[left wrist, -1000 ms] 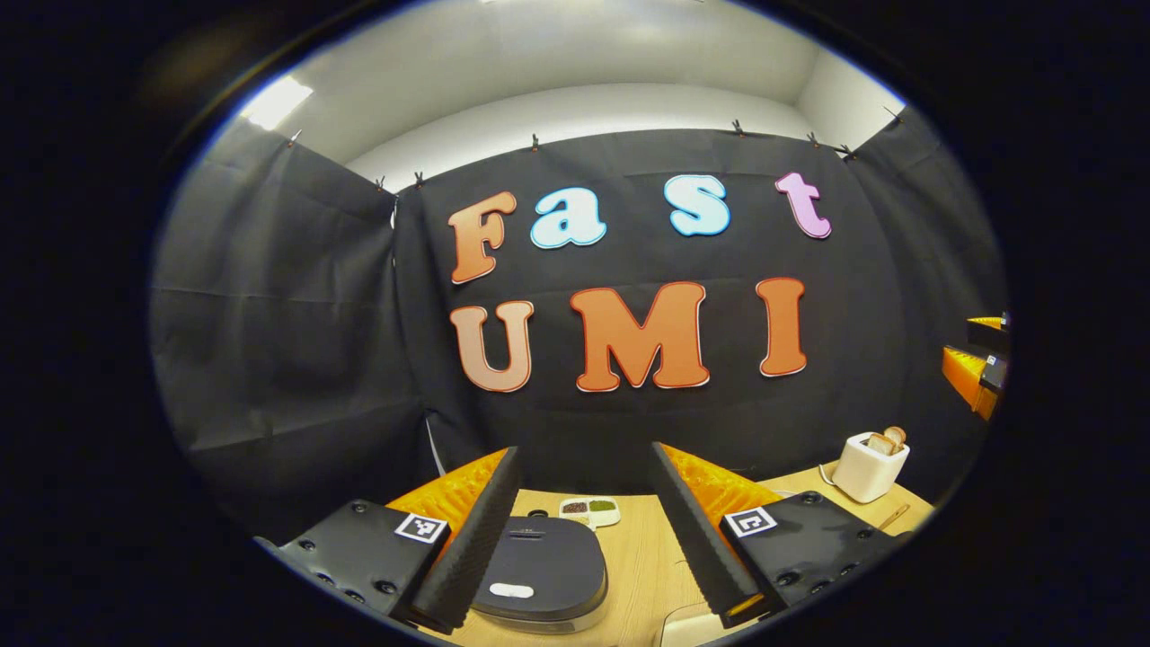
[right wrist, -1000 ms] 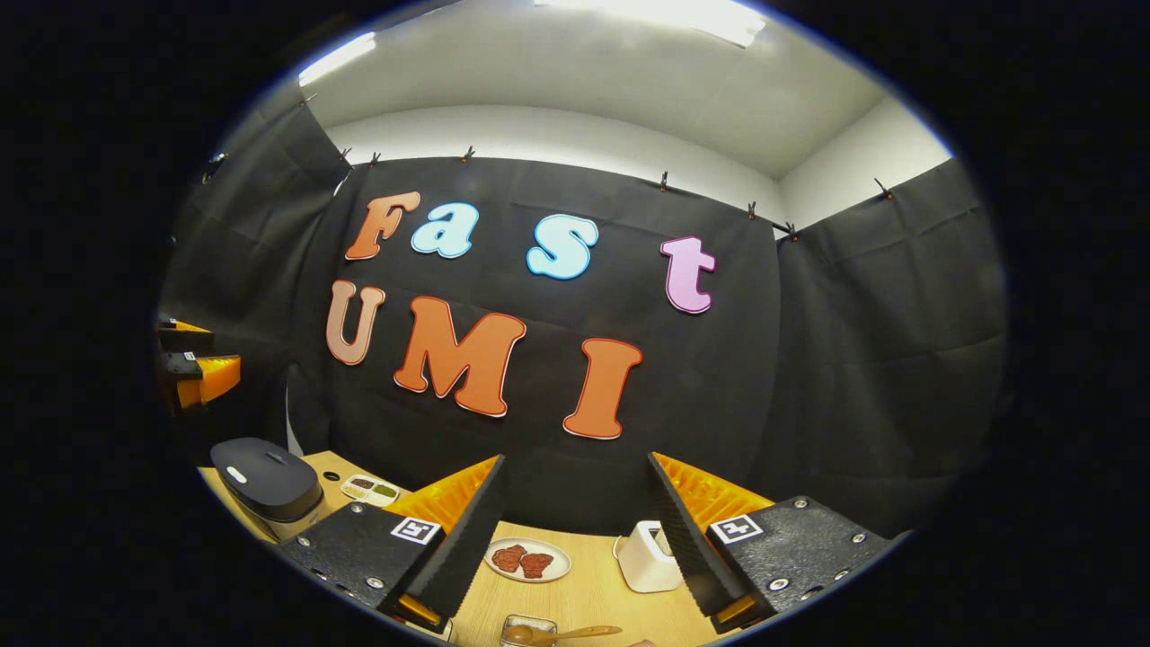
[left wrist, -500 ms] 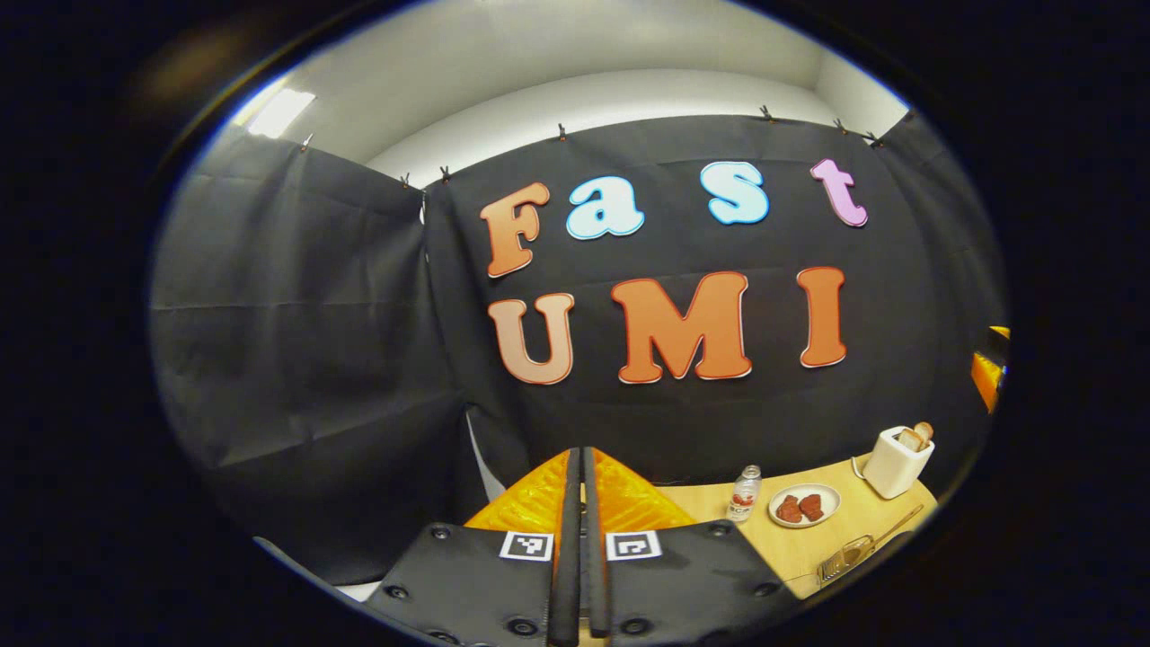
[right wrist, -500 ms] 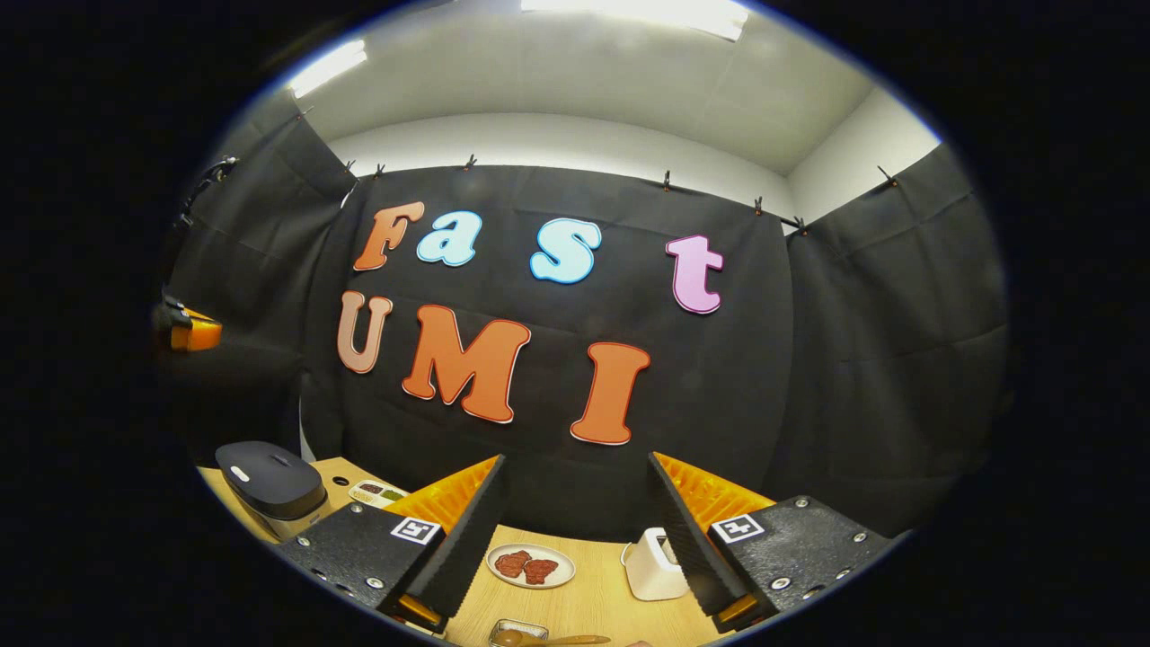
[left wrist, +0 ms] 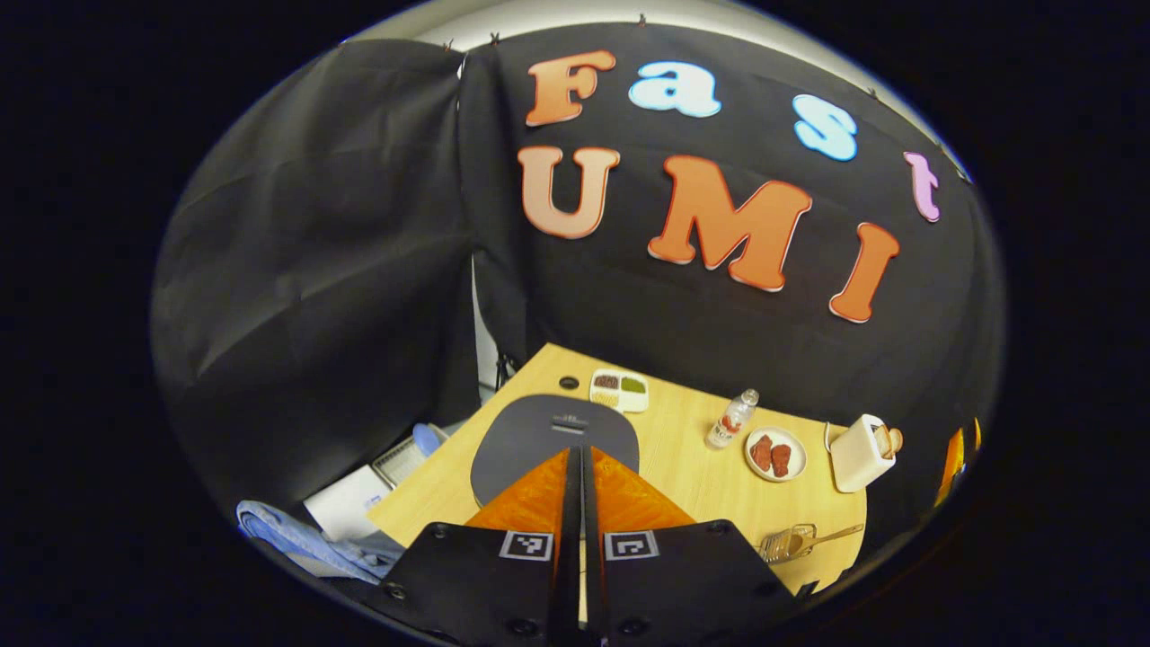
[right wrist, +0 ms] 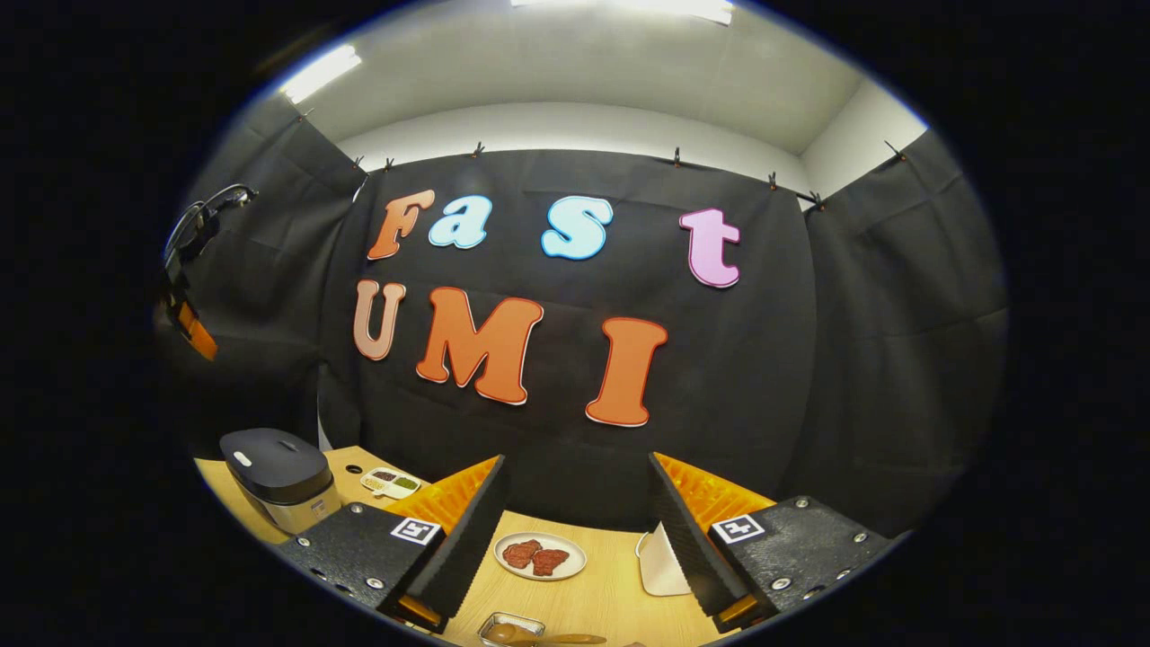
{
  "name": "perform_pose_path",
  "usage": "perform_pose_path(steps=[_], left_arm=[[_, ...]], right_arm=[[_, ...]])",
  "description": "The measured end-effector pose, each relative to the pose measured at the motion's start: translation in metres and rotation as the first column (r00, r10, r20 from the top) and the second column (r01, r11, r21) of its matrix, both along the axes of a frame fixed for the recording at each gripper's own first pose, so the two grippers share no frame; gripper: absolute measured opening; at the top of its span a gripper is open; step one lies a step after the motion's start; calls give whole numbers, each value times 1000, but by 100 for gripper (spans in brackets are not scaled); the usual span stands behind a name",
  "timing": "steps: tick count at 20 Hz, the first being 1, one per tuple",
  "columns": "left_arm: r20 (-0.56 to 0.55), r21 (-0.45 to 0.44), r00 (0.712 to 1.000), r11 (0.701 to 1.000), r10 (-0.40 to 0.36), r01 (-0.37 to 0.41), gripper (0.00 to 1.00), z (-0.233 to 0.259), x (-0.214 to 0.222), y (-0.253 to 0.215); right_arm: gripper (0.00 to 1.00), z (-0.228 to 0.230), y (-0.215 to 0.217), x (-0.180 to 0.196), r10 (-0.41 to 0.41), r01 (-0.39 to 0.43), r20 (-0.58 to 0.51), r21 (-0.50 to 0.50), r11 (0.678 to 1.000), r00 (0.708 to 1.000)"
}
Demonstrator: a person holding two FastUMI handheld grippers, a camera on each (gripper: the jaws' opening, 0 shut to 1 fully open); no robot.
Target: Close the left gripper, press the button to open the rice cooker; take a wooden spoon from the chopstick holder with the right hand, scoop a spoonful of rice and pour it into the rice cooker, then put the wooden spoon back into the chopstick holder.
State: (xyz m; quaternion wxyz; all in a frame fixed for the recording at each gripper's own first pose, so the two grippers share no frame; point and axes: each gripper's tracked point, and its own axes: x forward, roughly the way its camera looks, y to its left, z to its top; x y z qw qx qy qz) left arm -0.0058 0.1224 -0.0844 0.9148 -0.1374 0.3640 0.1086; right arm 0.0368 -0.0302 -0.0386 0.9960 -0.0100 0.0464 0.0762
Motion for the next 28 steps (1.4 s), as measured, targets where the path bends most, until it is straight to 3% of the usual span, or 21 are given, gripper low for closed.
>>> perform_pose_path(steps=[1, 3, 5, 7, 11, 16, 20, 22, 24, 28], left_arm=[[-56, -29, 998, 1000, 0, -2, 7, -13, -1, 0], [-158, -100, 987, 995, -12, -4, 4, -41, 0, 3], [-274, -135, 962, 991, -22, -16, 7, -76, -2, 16], [-358, -226, 931, 974, -67, -17, 9, -107, 4, 12], [-468, -291, 875, 956, -122, -22, 12, -163, 8, 23], [-513, -356, 833, 934, -207, 13, 12, -194, 10, 14], [-534, -350, 822, 937, -197, -2, 12, -197, 16, 17], [-550, -349, 819, 936, -165, -45, 6, -194, 14, 19], [-555, -328, 816, 944, -163, -35, 3, -196, 12, 20], [-533, -258, 836, 966, -131, -13, 7, -198, 10, 18]], right_arm=[[94, -6, -1, -1, -7, 7, -22, -5, 1000, 1000], [94, -14, -3, 0, -40, 40, -36, -19, 999, 999], [94, -23, -4, 0, -94, 92, -52, -41, 995, 994], [94, -31, 3, -2, -132, 129, -81, -45, 991, 988], [94, -46, 14, -12, -211, 209, -164, -28, 977, 964], [94, -53, 21, -29, -274, 266, -220, -63, 962, 936], [94, -54, 20, -35, -269, 252, -228, -103, 962, 936], [95, -53, 15, -35, -263, 242, -222, -115, 963, 939], [95, -58, 8, -36, -258, 240, -231, -105, 965, 938], [95, -74, -1, -37, -255, 240, -263, -88, 967, 930]])
